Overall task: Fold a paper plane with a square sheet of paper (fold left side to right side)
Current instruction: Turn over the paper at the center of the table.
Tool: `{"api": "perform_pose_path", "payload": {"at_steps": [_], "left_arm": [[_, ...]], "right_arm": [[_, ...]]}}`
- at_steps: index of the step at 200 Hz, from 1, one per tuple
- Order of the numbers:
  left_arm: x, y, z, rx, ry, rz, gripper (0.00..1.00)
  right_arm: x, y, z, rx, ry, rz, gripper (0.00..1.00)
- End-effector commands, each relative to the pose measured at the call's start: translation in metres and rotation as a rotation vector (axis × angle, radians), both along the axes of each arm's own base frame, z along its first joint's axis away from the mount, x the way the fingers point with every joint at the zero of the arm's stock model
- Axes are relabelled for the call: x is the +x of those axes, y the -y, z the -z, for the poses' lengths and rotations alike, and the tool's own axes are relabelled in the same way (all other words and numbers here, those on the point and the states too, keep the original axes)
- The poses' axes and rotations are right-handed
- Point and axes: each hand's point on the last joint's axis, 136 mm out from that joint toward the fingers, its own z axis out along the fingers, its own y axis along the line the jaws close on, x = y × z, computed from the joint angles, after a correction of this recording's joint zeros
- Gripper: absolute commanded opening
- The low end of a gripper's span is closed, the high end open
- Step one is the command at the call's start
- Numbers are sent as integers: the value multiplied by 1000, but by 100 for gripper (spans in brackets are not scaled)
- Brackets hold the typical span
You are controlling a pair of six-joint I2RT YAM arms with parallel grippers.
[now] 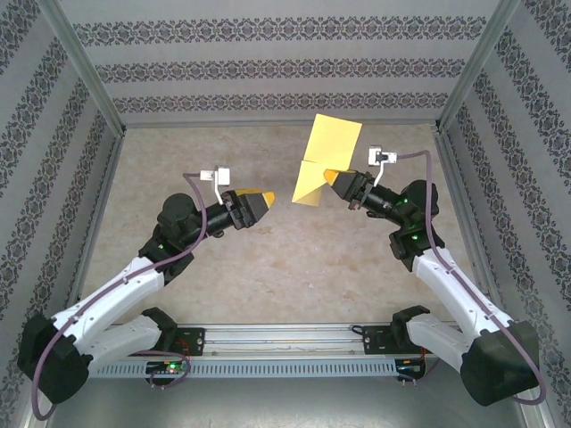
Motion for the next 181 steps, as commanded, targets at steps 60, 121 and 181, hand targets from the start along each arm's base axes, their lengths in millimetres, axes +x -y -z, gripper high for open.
{"api": "perform_pose_path", "payload": {"at_steps": [60, 121, 181], "left_arm": [[-8, 38, -38, -138, 77, 169, 86], [3, 38, -33, -137, 71, 120, 48], [3, 30, -30, -81, 69, 69, 5]], "right_arm": [[-22, -39, -16, 45, 36, -155, 0], [-21, -41, -2, 44, -11, -156, 0], [-15, -30, 10, 32, -45, -115, 17]]}}
